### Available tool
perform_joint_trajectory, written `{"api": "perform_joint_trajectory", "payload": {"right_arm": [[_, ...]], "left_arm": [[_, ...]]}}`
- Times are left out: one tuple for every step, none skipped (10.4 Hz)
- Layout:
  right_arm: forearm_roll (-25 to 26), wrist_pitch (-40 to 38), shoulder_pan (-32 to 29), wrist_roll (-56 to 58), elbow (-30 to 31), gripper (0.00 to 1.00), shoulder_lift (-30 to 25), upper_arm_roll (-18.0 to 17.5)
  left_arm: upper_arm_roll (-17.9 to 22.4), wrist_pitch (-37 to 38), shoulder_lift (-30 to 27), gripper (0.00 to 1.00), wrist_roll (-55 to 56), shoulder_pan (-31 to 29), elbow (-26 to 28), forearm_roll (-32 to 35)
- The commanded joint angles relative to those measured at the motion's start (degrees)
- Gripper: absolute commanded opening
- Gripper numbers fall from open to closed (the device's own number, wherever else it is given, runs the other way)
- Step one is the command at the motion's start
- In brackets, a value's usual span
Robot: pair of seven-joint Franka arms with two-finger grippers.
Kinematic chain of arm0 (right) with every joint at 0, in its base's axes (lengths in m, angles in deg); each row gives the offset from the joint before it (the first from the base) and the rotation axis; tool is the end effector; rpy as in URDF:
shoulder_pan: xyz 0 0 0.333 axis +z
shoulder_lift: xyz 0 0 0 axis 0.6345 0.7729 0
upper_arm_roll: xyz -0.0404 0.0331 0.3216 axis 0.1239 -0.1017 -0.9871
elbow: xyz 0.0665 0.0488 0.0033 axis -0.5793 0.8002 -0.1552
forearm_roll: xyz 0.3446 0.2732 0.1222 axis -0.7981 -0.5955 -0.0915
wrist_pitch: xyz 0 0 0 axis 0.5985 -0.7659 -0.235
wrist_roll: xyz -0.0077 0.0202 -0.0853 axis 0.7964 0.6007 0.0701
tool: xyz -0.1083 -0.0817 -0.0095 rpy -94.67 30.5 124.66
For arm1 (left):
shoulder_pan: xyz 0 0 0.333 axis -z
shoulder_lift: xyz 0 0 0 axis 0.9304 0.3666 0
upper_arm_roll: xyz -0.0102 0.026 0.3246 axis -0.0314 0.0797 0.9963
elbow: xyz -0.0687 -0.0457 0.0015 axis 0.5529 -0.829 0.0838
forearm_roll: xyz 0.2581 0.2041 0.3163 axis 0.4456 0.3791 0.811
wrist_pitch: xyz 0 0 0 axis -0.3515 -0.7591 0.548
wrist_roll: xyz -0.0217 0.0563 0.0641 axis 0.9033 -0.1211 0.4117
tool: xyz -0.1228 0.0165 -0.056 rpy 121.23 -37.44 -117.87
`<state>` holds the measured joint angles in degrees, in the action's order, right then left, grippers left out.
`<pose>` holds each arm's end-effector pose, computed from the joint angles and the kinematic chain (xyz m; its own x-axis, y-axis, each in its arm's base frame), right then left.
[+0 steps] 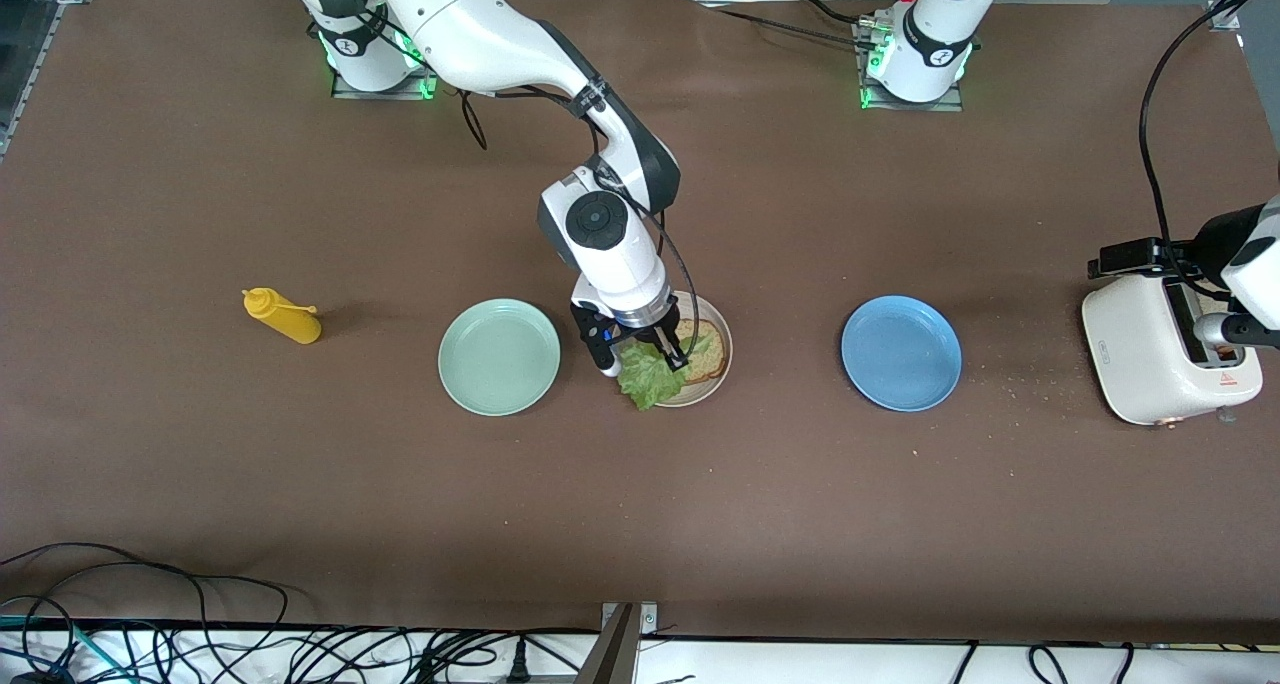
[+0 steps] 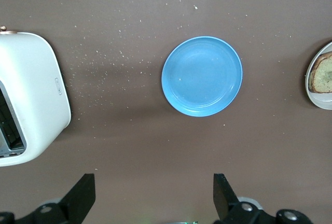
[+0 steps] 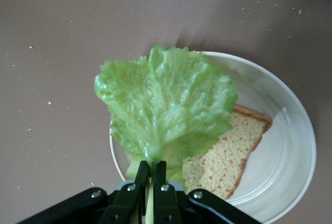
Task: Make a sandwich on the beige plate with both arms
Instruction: 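Lower the lettuce onto the bread and open the right gripper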
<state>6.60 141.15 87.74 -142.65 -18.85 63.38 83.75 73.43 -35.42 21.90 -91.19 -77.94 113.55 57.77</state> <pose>0.6332 0.5850 0.1887 0.4699 -0.8689 -0.1557 -0.8631 -0.4153 -0.2874 0.6784 0.0569 0.5027 0.9714 -0.0313 -0.2354 -0.0057 -0.9941 0.1084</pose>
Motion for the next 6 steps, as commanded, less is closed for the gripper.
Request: {"api": "perform_joint_trajectory", "payload": {"right_arm": [[-1.47,1.44,0.07,-2.61,-2.25,0.26,2.18,-0.71],[-1.47,1.96,0.07,-6.02,-2.34,0.48,2.09,-0.72],[-1.47,1.97,0.07,-6.67,-2.34,0.66,1.92,-0.72],[-1.39,1.88,0.07,-6.67,-2.34,0.77,1.66,-0.63],[-1.56,1.44,-0.02,-6.67,-2.43,0.81,1.13,-0.46],[-1.56,0.74,-0.45,-6.5,-2.34,0.86,-0.44,-0.37]], "left_arm": [[0.2,1.07,-0.19,1.0,1.14,1.35,-0.66,2.08],[0.29,1.07,-0.19,1.0,1.75,1.36,-0.66,2.0],[0.29,1.07,-0.19,1.0,1.76,1.36,-0.66,1.99],[0.29,1.07,-0.19,1.0,2.28,1.62,-0.66,1.91],[0.38,1.07,-0.19,1.0,2.46,1.62,-0.66,1.91],[0.38,1.07,-0.19,1.0,2.55,1.62,-0.66,1.91]]}}
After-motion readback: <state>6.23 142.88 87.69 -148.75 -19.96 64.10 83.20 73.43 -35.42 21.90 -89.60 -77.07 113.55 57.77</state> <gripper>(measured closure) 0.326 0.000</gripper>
